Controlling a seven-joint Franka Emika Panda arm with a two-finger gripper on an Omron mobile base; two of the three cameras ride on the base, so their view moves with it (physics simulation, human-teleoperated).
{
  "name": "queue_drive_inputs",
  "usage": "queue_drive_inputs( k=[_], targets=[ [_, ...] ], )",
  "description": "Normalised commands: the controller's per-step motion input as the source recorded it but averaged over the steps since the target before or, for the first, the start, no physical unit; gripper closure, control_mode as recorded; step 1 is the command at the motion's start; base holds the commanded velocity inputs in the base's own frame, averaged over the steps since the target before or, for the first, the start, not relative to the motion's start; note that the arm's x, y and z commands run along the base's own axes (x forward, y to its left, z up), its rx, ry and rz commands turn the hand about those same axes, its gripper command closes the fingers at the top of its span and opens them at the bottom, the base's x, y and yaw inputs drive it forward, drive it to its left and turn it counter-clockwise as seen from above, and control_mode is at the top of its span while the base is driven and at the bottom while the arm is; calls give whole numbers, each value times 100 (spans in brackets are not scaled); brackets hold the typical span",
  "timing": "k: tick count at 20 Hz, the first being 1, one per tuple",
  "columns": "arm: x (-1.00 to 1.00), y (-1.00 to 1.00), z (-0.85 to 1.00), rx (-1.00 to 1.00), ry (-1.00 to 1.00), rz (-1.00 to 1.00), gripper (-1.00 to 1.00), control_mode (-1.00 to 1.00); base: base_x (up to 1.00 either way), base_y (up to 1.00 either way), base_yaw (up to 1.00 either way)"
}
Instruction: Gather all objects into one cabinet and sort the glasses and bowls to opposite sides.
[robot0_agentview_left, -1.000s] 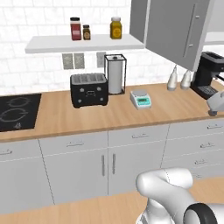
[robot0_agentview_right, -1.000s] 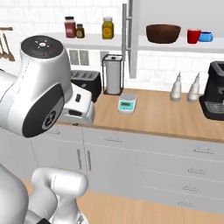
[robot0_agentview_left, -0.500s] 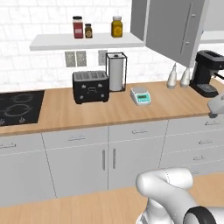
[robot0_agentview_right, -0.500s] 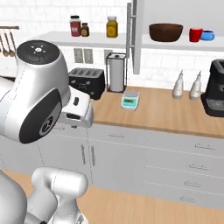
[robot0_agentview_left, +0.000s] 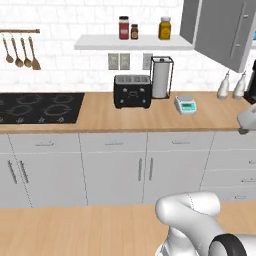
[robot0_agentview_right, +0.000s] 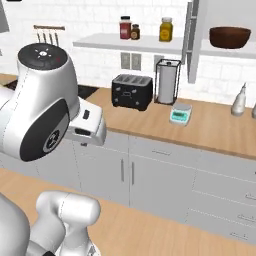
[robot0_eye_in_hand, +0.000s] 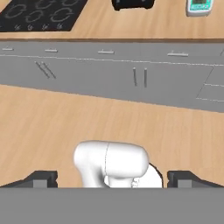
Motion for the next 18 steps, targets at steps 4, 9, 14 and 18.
queue_drive_inputs(
  k=[4,9,14,18],
  targets=[
    [0,0,0,0,0,0,-100,100,-76,90,67],
    [0,0,0,0,0,0,-100,100,-62,84,70],
    [0,0,0,0,0,0,-100,100,31,100,33],
    [0,0,0,0,0,0,-100,100,99,100,8]
  ],
)
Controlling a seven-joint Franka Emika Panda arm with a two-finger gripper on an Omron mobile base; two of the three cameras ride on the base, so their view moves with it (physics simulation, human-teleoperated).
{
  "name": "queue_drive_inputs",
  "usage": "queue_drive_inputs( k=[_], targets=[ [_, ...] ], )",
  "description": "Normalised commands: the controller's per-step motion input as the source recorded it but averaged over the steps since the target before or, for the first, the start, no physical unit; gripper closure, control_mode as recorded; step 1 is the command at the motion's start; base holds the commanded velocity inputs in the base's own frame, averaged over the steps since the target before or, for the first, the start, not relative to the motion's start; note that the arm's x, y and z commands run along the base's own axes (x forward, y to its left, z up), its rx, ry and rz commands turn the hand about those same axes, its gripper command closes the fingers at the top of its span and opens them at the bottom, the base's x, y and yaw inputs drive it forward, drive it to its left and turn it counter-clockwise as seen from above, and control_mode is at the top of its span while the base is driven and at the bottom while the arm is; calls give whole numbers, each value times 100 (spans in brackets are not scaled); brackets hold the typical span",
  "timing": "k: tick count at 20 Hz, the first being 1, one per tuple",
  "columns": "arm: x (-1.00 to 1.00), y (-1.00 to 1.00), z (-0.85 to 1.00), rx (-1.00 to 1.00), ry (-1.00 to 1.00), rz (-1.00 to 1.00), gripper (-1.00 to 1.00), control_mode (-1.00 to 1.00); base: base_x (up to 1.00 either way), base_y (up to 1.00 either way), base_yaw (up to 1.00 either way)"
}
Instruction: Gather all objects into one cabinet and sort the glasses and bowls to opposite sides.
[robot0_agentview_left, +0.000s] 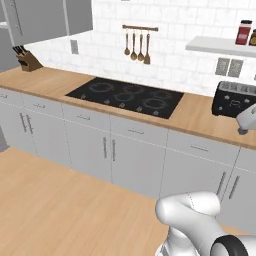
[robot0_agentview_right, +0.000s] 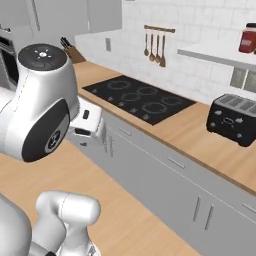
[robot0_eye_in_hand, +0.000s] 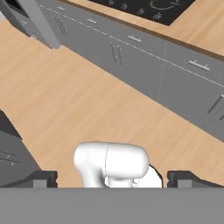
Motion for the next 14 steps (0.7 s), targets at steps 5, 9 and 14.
queue_drive_inputs(
  k=[5,9,14],
  targets=[
    [0,0,0,0,0,0,-100,100,100,100,-1],
    [0,0,0,0,0,0,-100,100,100,64,-1],
    [0,0,0,0,0,0,-100,100,18,94,35]
  ],
)
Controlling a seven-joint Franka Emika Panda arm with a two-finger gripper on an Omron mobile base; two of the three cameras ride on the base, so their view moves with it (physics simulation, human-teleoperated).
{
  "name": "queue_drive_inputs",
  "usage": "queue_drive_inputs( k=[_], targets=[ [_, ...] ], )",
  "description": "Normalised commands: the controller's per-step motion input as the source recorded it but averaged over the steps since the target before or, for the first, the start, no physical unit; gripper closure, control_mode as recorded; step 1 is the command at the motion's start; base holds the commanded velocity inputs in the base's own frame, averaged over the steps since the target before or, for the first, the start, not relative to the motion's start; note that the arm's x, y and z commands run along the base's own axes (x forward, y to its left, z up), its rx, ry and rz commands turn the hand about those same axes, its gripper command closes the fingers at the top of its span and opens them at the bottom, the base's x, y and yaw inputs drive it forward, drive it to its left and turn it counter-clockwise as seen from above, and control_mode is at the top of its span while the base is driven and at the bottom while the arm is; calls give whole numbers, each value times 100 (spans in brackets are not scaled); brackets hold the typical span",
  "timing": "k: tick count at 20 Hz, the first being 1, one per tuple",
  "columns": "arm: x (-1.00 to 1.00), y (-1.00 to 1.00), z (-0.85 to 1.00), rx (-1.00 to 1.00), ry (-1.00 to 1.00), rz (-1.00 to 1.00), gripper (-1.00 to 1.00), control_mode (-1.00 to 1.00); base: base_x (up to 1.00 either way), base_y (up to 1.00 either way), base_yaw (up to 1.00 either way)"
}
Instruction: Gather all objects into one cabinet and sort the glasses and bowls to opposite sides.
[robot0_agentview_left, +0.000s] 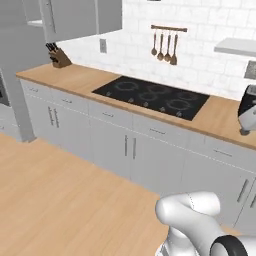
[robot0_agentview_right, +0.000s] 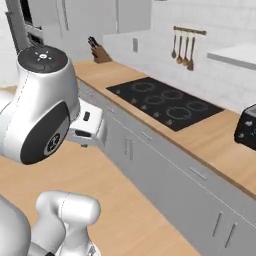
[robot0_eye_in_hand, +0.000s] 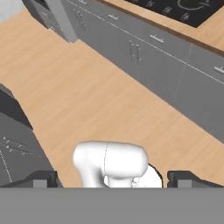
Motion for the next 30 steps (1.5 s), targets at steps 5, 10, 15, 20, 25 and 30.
queue_drive_inputs(
  k=[5,10,15,20,25,30],
  targets=[
    [0,0,0,0,0,0,-100,100,-57,74,78],
    [0,0,0,0,0,0,-100,100,-39,89,66],
    [0,0,0,0,0,0,-100,100,-15,62,36],
    [0,0,0,0,0,0,-100,100,71,-71,0],
    [0,0,0,0,0,0,-100,100,100,-87,0],
    [0,0,0,0,0,0,-100,100,100,87,-1]
  ],
)
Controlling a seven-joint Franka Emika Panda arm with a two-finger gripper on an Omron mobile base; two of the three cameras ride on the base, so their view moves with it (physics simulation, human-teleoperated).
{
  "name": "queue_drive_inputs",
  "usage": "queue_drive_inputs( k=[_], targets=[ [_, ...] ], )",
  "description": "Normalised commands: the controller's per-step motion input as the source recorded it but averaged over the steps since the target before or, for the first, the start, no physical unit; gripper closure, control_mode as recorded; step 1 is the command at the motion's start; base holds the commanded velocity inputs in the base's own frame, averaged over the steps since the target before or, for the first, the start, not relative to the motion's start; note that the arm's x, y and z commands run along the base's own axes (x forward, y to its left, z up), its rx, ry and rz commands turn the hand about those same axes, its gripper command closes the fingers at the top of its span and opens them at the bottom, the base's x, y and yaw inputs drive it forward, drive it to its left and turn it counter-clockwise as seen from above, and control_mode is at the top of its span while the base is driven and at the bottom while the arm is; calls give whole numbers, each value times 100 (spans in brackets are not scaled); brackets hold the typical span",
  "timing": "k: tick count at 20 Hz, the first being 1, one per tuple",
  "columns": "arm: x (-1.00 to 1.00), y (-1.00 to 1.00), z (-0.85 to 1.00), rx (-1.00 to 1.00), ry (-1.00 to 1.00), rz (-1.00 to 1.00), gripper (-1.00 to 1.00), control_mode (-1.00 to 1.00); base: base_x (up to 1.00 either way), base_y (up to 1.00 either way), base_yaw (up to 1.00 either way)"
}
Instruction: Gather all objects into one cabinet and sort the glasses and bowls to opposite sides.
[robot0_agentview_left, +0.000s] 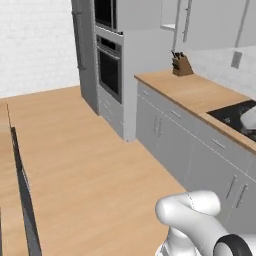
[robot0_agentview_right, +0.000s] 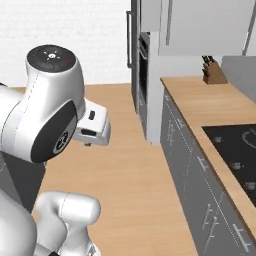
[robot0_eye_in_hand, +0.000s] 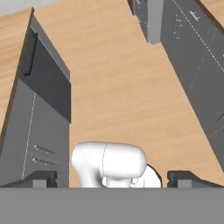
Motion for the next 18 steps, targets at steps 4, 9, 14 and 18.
queue_drive_inputs(
  k=[4,9,14,18],
  targets=[
    [0,0,0,0,0,0,-100,100,100,100,0],
    [0,0,0,0,0,0,-100,100,100,59,1],
    [0,0,0,0,0,0,-100,100,100,35,4],
    [0,0,0,0,0,0,-100,100,100,10,10]
  ],
)
